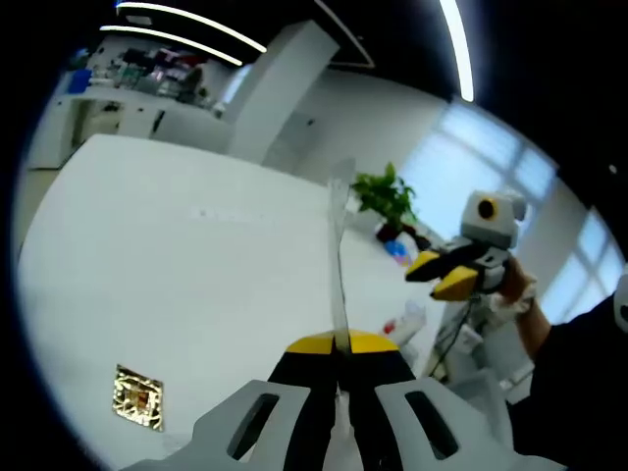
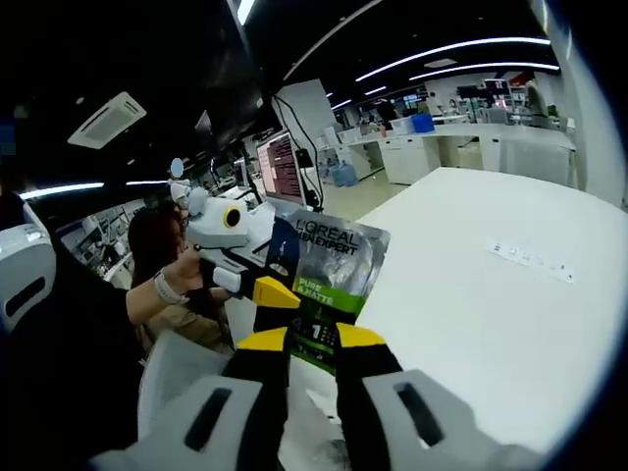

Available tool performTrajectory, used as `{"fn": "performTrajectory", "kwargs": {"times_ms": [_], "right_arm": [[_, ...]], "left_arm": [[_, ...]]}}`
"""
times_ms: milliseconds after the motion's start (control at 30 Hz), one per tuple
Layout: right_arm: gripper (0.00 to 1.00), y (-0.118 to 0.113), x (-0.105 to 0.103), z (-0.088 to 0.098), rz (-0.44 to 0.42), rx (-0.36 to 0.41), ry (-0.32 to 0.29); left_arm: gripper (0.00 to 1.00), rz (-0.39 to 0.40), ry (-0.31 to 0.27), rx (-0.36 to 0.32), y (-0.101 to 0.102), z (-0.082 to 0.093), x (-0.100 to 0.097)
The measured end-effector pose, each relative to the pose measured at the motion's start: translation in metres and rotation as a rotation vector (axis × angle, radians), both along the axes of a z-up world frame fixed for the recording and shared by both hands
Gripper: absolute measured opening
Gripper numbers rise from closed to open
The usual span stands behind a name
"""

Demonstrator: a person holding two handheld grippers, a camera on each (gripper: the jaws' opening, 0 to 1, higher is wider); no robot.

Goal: Arrange the skincare products in the storage area until every visible bottle or jar stands upright without overlapping.

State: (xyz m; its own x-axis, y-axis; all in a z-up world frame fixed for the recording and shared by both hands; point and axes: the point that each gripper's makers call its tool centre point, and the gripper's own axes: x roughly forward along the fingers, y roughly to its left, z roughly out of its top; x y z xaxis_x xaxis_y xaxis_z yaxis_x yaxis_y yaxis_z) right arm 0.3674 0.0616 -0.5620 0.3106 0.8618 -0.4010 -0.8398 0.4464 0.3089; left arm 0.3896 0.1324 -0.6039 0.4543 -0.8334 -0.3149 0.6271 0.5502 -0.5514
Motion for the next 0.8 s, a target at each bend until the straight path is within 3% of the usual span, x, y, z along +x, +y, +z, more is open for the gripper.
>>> {"fn": "performTrajectory", "kwargs": {"times_ms": [133,233,500,800], "right_arm": [[0.21,-0.002,-0.016,-0.007,0.0,-0.035,-0.018],[0.16,-0.003,-0.031,-0.013,0.009,-0.03,0.01],[0.19,-0.003,-0.062,-0.034,-0.009,-0.013,0.07],[0.21,0.007,-0.091,-0.079,-0.05,0.035,0.238]], "left_arm": [[0.0,0.0,0.017,-0.006,0.003,-0.002,-0.009],[0.0,-0.005,0.029,-0.005,0.004,-0.005,-0.017],[0.0,-0.011,0.059,0.008,0.002,-0.016,-0.033],[0.0,0.011,0.122,-0.012,0.003,-0.027,-0.048]]}}
